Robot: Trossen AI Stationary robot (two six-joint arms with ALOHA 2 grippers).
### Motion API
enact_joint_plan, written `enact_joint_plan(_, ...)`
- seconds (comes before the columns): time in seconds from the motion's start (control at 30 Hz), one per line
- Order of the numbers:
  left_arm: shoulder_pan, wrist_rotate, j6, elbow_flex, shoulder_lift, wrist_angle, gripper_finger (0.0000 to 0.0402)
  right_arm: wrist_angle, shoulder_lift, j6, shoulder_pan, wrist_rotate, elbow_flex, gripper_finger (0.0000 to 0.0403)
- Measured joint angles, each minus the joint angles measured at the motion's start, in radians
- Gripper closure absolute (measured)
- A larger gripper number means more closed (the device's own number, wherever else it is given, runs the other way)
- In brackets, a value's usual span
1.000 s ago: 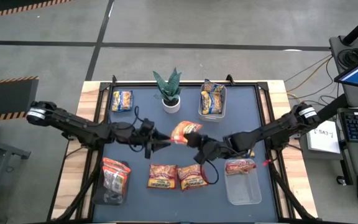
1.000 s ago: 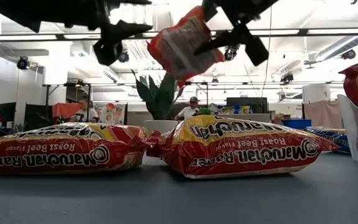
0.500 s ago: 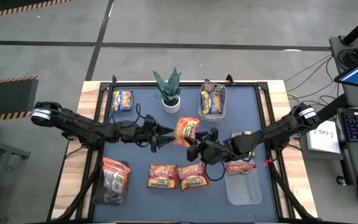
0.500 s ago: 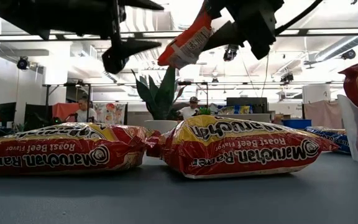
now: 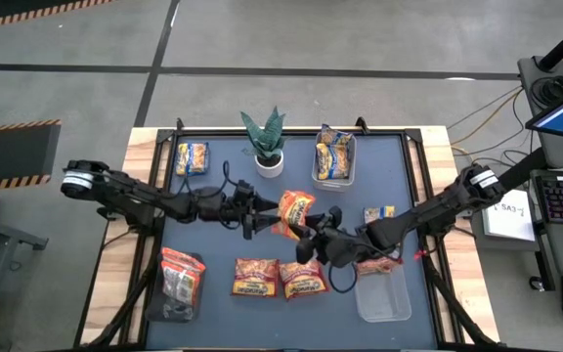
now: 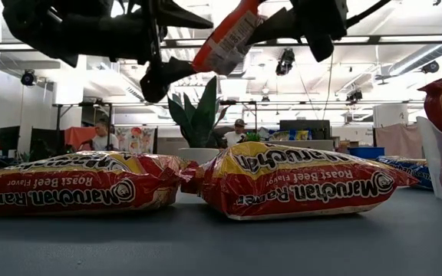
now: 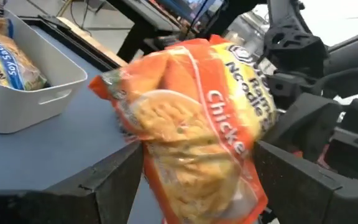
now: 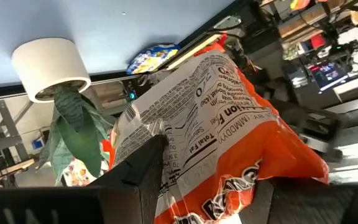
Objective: Sort Maruchan noodles
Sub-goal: Put the orange instant noodle pack into the gray bin
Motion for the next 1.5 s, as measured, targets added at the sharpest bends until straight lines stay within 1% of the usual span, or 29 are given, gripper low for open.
enact_joint_plan(0.2,0.026,0.147,0.085,-0.009,0.0,0.002,0.0115,0.0,0.0,0.008,0.019,0.009,0.0,0.0255)
enact_joint_plan(0.33,0.029,0.177,0.132,-0.037,0.001,0.016,0.0116,0.0,0.0,0.003,0.032,0.011,0.0,0.0255)
enact_joint_plan(0.4,0.03,0.188,0.155,-0.068,0.001,0.084,0.0116,0.0,0.0,0.003,0.038,0.011,0.0,0.0255)
enact_joint_plan(0.5,0.034,0.286,0.173,-0.121,0.001,0.249,0.0116,-0.001,0.0,0.002,0.046,0.014,0.005,0.0255)
enact_joint_plan(0.57,0.042,0.321,0.165,-0.162,0.001,0.331,0.0116,0.0,0.0,-0.001,0.049,0.018,0.012,0.0255)
enact_joint_plan(0.67,0.061,0.315,0.14,-0.208,0.001,0.387,0.0116,-0.002,0.0,-0.009,0.055,0.019,0.023,0.0255)
enact_joint_plan(0.8,0.073,0.311,0.124,-0.231,0.002,0.461,0.0116,0.0,0.0,-0.026,0.061,0.018,0.054,0.0255)
enact_joint_plan(1.07,0.087,0.312,0.146,-0.197,0.003,0.473,0.0116,-0.001,0.0,-0.071,0.061,0.003,0.097,0.0255)
enact_joint_plan(1.23,0.087,0.352,0.187,-0.181,0.003,0.453,0.0116,-0.001,0.0,-0.106,0.063,0.003,0.128,0.0255)
enact_joint_plan(1.37,0.088,0.354,0.19,-0.194,0.003,0.459,0.0116,-0.003,0.0,-0.242,0.063,0.013,0.142,0.0255)
enact_joint_plan(1.5,0.085,0.354,0.188,-0.198,0.003,0.493,0.0116,0.007,0.0,-0.31,0.063,0.005,0.146,0.0255)
